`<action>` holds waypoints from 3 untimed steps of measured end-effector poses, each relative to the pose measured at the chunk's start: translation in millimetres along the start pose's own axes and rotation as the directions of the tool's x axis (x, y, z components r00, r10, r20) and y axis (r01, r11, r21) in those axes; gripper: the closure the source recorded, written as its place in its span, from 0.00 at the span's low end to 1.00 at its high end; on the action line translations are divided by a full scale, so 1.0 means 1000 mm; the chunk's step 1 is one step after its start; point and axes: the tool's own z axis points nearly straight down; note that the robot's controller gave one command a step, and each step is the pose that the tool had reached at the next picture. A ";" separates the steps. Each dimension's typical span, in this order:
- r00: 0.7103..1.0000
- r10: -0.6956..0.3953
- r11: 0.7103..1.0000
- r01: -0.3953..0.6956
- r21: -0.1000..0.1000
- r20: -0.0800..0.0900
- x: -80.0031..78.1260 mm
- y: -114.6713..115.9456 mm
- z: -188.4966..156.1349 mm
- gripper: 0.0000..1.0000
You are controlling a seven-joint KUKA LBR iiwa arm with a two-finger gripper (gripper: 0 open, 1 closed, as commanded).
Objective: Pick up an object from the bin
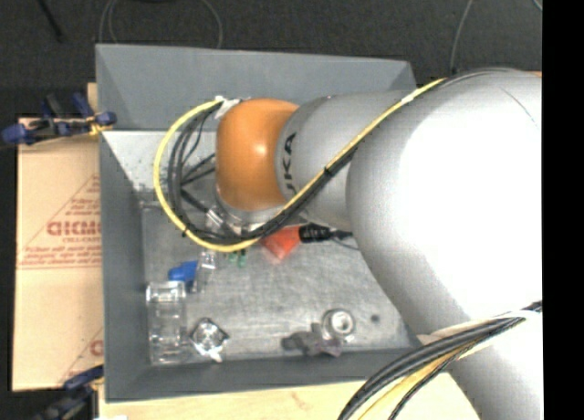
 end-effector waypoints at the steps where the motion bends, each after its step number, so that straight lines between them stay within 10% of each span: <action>1: 0.966 -0.257 0.966 0.257 0.004 0.007 0.009 0.034 0.006 0.00; 2: 0.967 -0.256 0.967 0.256 0.002 0.010 0.008 0.035 0.003 1.00; 3: 0.966 -0.258 0.966 0.258 -0.003 0.006 0.002 0.028 -0.202 1.00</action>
Offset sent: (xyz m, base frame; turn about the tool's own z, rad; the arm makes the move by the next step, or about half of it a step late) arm -0.0060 0.0399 -0.0096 -0.2620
